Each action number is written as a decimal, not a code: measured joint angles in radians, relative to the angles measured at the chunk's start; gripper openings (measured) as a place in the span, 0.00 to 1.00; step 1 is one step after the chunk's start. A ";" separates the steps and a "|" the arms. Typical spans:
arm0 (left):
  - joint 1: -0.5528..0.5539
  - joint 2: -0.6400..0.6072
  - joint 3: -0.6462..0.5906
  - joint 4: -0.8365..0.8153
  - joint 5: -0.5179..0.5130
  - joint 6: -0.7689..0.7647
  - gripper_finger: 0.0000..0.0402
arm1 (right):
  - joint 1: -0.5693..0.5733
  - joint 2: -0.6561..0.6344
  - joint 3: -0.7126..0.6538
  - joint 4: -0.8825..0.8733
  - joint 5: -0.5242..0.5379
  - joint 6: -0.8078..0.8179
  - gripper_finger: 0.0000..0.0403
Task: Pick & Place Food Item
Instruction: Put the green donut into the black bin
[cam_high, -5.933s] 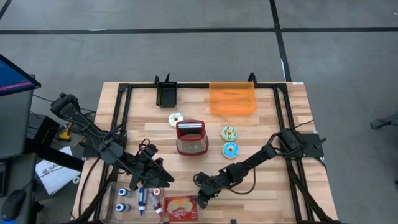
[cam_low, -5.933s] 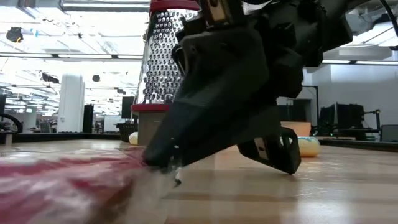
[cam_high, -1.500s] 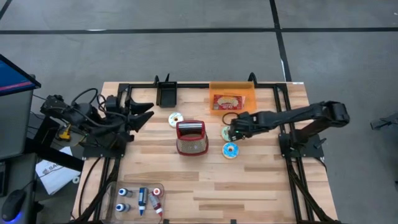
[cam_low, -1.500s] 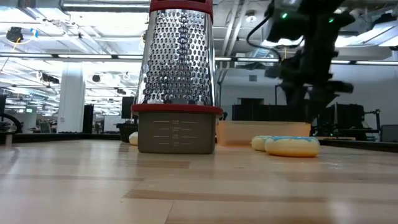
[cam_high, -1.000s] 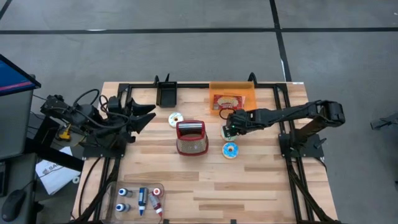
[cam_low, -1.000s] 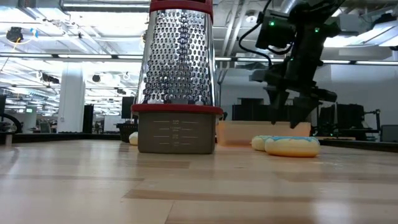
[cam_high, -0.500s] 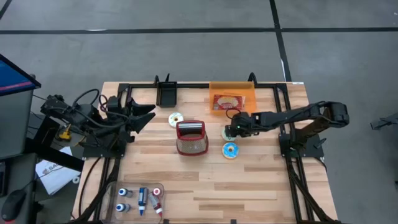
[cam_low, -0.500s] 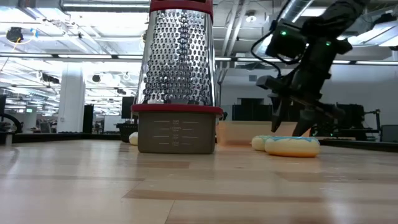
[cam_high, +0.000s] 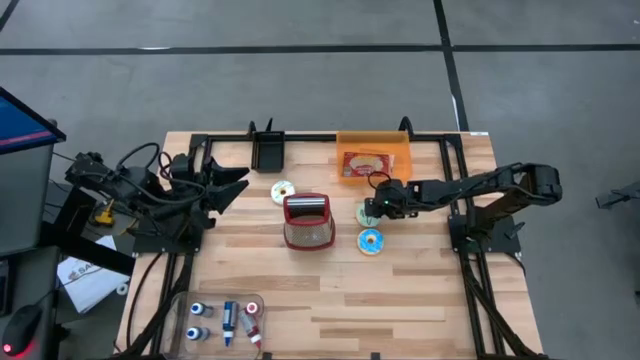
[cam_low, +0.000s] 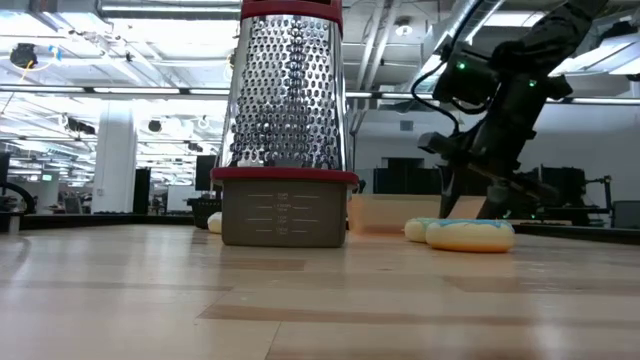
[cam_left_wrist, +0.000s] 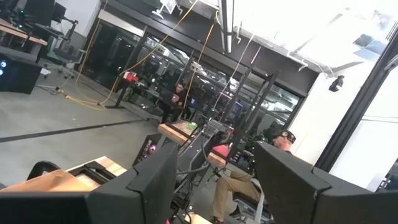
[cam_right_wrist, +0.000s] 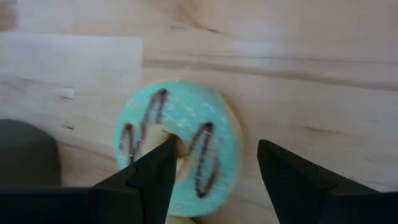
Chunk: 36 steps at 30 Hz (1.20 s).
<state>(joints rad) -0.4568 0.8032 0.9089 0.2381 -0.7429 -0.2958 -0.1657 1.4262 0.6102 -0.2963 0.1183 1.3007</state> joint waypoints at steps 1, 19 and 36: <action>0.000 0.000 0.000 0.005 0.000 0.000 0.52 | 0.001 0.001 0.000 0.002 -0.002 -0.002 0.54; 0.000 0.000 0.000 0.010 0.000 0.000 0.52 | 0.008 0.002 0.000 0.015 -0.007 -0.018 0.49; 0.000 0.000 0.000 0.010 0.000 0.002 0.52 | 0.008 0.002 0.000 0.014 -0.009 -0.044 0.38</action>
<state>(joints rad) -0.4568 0.8032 0.9089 0.2478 -0.7429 -0.2943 -0.1574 1.4287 0.6102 -0.2821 0.1089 1.2568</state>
